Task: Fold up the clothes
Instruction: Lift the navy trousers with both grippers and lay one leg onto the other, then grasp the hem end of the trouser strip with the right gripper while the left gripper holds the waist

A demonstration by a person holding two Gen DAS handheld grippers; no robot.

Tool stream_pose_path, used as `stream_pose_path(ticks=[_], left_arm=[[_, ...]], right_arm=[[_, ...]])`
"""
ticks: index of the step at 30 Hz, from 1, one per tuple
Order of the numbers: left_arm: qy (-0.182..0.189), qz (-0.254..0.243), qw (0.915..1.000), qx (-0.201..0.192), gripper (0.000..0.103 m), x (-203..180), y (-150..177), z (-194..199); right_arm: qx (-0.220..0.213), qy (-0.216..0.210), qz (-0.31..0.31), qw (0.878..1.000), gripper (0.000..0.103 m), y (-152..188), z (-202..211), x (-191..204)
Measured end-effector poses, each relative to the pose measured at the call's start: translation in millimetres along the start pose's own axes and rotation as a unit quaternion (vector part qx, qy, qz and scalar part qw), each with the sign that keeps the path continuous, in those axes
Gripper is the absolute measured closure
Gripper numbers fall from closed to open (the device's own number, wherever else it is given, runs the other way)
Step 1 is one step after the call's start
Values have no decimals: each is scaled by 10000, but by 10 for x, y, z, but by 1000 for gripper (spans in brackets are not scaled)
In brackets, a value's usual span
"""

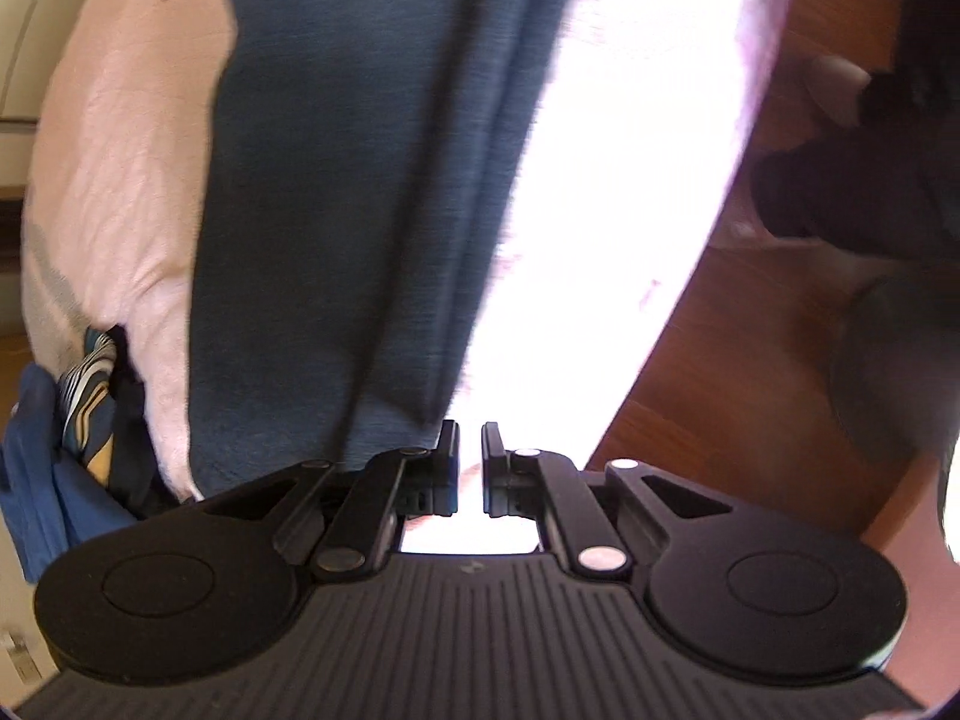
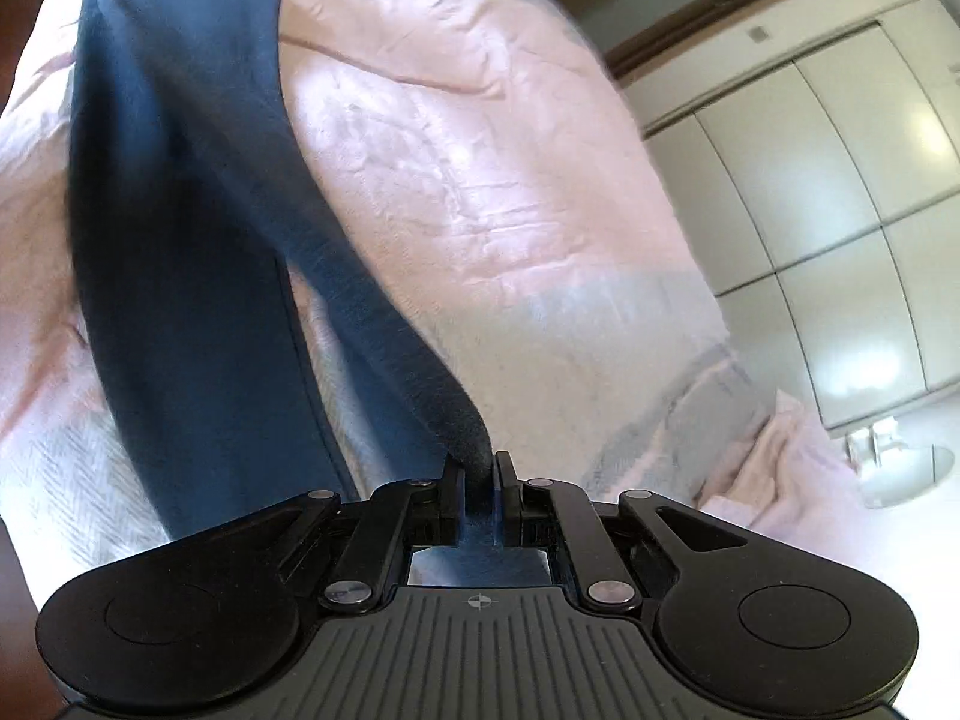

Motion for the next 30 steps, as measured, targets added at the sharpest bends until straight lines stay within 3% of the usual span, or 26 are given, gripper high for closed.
stream_pose_path(ticks=[2, 5, 8, 11, 16, 18, 19, 20, 23, 30], left_arm=[[125, -195, 9997, 72, 99, -44, -8, 3], [182, -333, 9992, 91, 99, -40, -32, 82], [164, -224, 9996, 36, 99, 42, -74, 181], [121, -60, 9999, 8, 98, 128, -146, 247], [-2, 343, 9993, -134, 97, 288, -319, 402], [-76, 530, 9984, -187, 95, 349, -379, 535], [-106, 607, 9979, -207, 95, 372, -369, 584], [-128, 668, 9974, -223, 95, 393, -341, 635], [-205, 930, 9952, -209, 89, 299, -218, 848], [-194, 1256, 9918, -124, 88, 282, 271, 890]], right_arm=[[478, -514, -67, 9975, 97, 207, -107, 263], [1488, -1167, -129, 9819, 97, 520, -323, 626], [1739, -1271, -1047, 9709, 96, 676, -293, 555], [1896, -1347, -2052, 9507, 96, 767, -265, 393], [1848, -1520, -3350, 9113, 92, 668, -208, 111], [1740, -1514, -3730, 8987, 73, 538, -165, 4], [1670, -1488, -3923, 8922, 50, 462, -131, -53], [1571, -1510, -4123, 8846, 37, 377, -96, -102], [1356, -1749, -4446, 8680, 37, 75, 12, -180], [1036, -2253, -4635, 8507, 37, -698, 210, -89]])
Point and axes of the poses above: each gripper's, at about its wrist camera, not at the fingertips, and z roughly against the way its jaws point, x to its left, y to its underside, the point moved 1 cm from there along -z, roughly the way its jaws point, and after that the axes turned 7 degrees about y, right-handed, at the moved point
